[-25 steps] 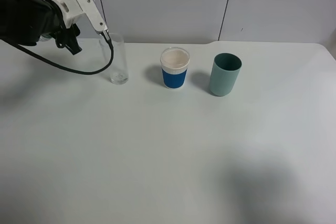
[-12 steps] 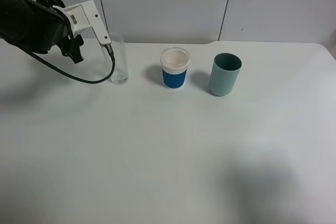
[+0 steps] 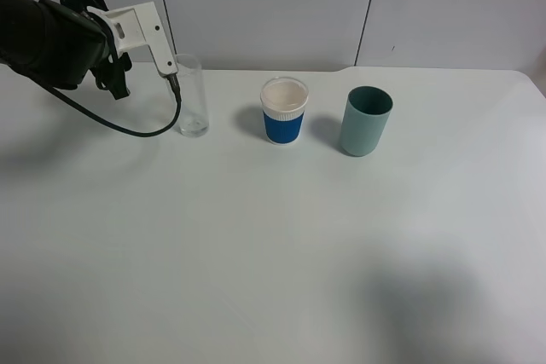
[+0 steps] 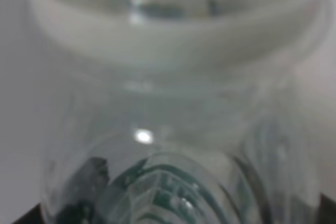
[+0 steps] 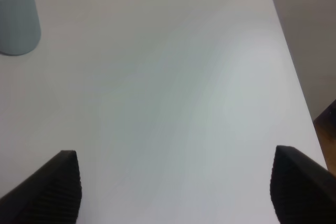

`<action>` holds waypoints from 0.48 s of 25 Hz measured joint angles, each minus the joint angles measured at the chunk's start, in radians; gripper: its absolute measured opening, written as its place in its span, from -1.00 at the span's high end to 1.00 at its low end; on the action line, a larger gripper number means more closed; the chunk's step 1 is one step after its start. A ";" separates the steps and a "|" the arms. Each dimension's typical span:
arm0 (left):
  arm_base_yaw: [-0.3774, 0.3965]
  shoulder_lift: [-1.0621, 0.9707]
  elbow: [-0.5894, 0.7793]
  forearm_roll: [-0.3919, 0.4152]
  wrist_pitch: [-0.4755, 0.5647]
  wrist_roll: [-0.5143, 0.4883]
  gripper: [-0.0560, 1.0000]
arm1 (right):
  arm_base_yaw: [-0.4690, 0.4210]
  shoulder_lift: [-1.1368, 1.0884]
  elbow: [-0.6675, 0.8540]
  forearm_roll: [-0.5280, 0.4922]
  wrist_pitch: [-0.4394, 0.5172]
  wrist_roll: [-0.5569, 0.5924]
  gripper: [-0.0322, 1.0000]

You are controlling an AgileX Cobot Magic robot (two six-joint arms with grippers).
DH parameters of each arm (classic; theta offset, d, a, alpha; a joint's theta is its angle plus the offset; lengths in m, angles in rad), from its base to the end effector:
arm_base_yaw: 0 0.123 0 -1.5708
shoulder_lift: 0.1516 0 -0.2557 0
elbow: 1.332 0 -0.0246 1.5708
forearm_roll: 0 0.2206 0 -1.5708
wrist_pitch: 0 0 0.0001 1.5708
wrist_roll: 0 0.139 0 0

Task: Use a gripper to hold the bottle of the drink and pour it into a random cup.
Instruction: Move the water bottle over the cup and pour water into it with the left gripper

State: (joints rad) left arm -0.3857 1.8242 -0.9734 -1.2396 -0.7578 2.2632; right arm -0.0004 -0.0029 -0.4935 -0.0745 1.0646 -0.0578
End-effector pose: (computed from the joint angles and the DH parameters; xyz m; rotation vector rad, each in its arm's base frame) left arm 0.3782 -0.0561 0.1758 1.0830 1.8228 1.1771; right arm 0.0406 -0.0091 0.2388 -0.0554 2.0511 -0.1255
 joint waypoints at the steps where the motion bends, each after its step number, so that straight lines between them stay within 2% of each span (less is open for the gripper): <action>1: 0.000 0.000 0.000 0.007 -0.003 0.000 -0.13 | 0.000 0.000 0.000 0.000 0.000 0.000 -0.50; 12: 0.000 0.000 0.000 0.038 -0.004 0.001 -0.13 | 0.000 0.000 0.000 0.000 0.000 0.000 -0.50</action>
State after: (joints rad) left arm -0.3857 1.8242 -0.9734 -1.2015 -0.7618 2.2639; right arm -0.0004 -0.0029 -0.4935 -0.0745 1.0646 -0.0578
